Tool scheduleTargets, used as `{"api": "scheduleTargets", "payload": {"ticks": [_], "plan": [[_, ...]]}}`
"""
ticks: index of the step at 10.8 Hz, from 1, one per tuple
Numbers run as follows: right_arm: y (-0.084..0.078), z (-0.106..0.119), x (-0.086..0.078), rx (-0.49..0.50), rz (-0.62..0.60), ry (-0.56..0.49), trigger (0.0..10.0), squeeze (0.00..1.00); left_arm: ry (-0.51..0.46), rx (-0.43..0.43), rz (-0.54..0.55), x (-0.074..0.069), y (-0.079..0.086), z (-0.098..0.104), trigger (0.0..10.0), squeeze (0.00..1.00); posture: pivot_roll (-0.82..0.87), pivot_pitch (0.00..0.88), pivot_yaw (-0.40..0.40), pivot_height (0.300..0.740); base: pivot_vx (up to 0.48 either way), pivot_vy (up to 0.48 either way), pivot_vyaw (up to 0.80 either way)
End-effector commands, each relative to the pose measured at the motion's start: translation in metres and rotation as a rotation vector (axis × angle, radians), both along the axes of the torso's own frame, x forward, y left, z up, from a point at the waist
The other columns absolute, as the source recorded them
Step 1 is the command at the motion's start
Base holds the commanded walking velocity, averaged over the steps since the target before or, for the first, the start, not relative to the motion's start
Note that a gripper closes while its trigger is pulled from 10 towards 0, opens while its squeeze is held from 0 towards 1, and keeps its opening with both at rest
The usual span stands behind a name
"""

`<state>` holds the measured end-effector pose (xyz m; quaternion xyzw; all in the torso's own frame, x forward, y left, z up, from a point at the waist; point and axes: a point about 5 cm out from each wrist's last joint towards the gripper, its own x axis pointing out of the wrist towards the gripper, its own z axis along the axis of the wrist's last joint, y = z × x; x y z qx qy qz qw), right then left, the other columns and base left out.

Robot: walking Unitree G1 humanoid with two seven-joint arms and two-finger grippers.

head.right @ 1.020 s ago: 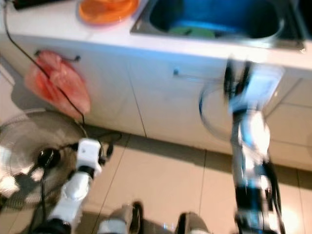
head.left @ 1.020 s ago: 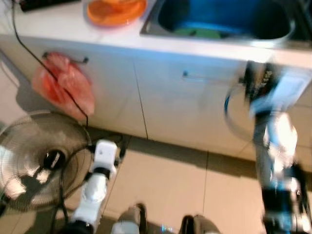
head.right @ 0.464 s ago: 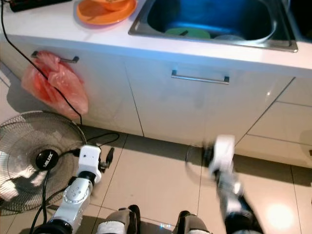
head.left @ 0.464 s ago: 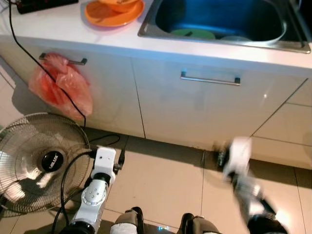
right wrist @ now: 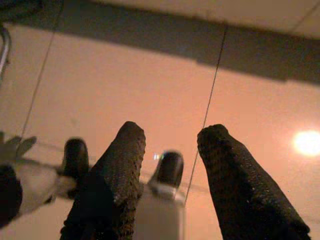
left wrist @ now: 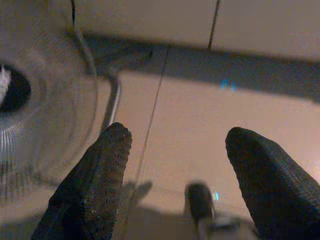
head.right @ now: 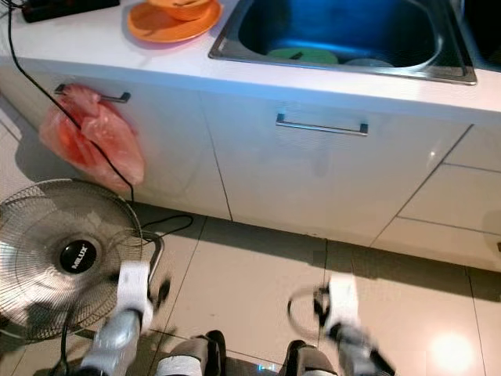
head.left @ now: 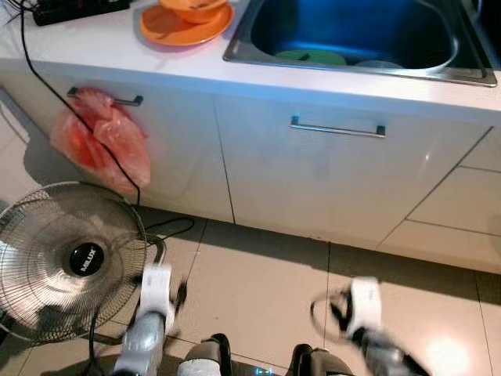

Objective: Kitchen organization

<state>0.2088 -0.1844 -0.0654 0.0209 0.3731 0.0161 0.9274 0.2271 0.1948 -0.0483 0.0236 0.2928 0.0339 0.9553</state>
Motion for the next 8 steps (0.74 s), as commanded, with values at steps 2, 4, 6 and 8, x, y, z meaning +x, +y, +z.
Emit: {"api": "scheduleTargets", "payload": {"ticks": [2,4,6,8], "plan": [[0.003,-0.007,-0.01,-0.004,-0.009,0.04,10.0,0.0,0.099,-0.034,0.089,-0.016,0.008,-0.012,10.0,0.0,0.08,0.18,0.077,0.74,0.0,0.0,0.0],[0.004,-0.011,-0.016,-0.006,-0.008,0.064,10.0,0.0,0.15,-0.007,0.036,-0.019,0.004,-0.017,10.0,0.0,0.08,0.17,0.08,0.74,0.0,0.0,0.0],[0.0,-0.017,-0.028,-0.019,-0.019,0.099,10.0,0.0,0.176,0.019,-0.001,-0.022,0.001,-0.019,10.0,0.0,0.08,0.173,0.079,0.74,0.0,0.0,0.0],[0.001,-0.019,-0.033,-0.018,-0.02,0.112,10.0,0.0,0.192,0.026,0.004,-0.023,0.003,-0.02,10.0,0.0,0.08,0.199,0.074,0.74,0.0,0.0,0.0]]}}
